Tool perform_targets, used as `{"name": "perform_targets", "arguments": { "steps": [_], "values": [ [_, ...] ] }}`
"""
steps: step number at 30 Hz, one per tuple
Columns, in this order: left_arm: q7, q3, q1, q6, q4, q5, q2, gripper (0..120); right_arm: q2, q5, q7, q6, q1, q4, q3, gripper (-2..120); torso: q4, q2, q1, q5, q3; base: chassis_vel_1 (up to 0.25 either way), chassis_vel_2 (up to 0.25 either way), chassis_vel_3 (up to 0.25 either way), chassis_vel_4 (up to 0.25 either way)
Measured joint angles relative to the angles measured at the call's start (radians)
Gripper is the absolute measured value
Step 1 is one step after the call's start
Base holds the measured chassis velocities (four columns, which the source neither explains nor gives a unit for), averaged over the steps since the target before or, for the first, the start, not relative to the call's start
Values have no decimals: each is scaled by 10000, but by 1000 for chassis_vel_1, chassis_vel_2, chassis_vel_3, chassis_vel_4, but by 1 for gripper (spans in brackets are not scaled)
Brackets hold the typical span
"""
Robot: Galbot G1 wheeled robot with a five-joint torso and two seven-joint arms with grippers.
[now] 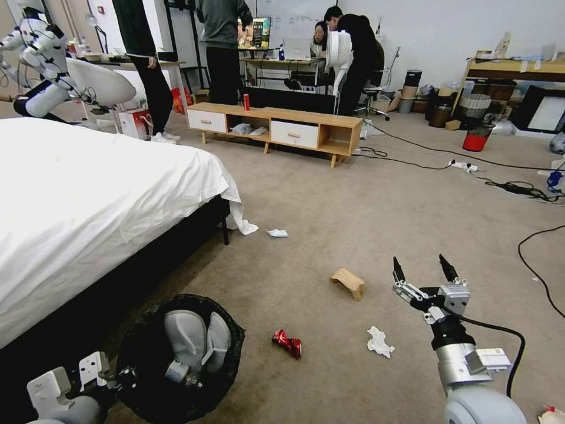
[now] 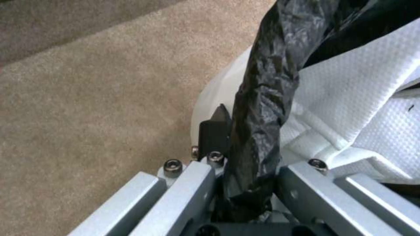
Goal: Pick up the trash bin and place the garbage on the floor into it.
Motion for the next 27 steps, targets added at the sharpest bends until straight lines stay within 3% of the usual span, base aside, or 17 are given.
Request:
{"name": "perform_targets", "arguments": {
  "steps": [14,27],
  "values": [
    [-6,-17,-11,0,0,-27,-21,0,-53,29,-9,-16,57,0,4,100,0,0,0,0,0,0,0,0,0],
    [17,-118,-8,0,-80,-3,-48,0,-734,657,-27,-649,395,79,-624,100,-3,0,0,1,0,0,0,0,0]
  ]
}}
